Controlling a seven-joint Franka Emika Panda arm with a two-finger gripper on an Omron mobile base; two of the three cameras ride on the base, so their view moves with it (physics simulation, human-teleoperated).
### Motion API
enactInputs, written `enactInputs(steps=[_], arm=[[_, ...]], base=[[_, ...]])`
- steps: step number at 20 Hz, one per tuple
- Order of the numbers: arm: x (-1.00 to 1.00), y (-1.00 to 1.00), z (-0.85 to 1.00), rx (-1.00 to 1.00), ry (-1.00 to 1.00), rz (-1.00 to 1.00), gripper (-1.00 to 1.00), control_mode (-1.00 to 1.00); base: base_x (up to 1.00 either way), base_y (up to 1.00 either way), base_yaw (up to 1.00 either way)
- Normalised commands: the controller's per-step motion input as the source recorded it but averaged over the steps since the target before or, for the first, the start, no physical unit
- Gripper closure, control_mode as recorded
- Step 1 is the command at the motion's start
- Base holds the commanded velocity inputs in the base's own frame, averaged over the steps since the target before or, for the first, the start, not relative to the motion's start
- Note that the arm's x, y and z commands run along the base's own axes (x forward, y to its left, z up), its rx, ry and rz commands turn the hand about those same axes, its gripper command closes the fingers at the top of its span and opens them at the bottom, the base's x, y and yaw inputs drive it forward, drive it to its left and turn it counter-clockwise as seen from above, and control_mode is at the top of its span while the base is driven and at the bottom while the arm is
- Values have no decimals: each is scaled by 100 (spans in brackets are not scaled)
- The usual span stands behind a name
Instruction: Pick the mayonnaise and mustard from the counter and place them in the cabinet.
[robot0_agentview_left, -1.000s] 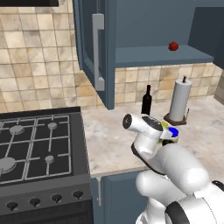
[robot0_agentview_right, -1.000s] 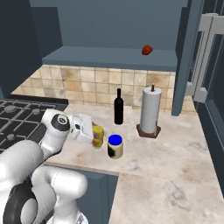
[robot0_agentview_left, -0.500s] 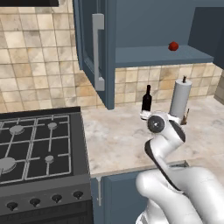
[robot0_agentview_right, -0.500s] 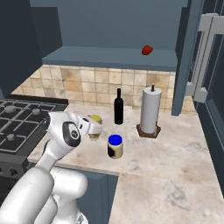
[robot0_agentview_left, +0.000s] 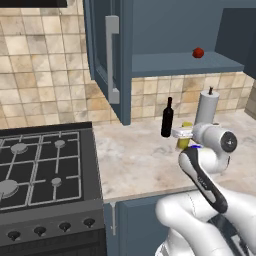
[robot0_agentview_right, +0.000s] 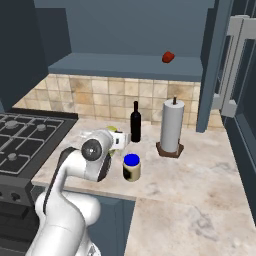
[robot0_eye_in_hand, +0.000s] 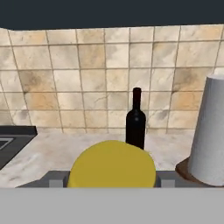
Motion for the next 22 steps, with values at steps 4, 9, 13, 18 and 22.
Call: enactInputs(steps=[4,9,13,18,22], arm=[[-4,0,38,0,0,35,100,-100],[-5,0,50,0,1,26,100,-100],[-4,8,49,0,8,13,100,-100],[-8,18,40,-1,12,3,100,-100],[-12,12,28,-6,14,0,100,-100]], base=[[0,0,0],[0,0,0],[0,0,0],[0,0,0],[0,0,0]])
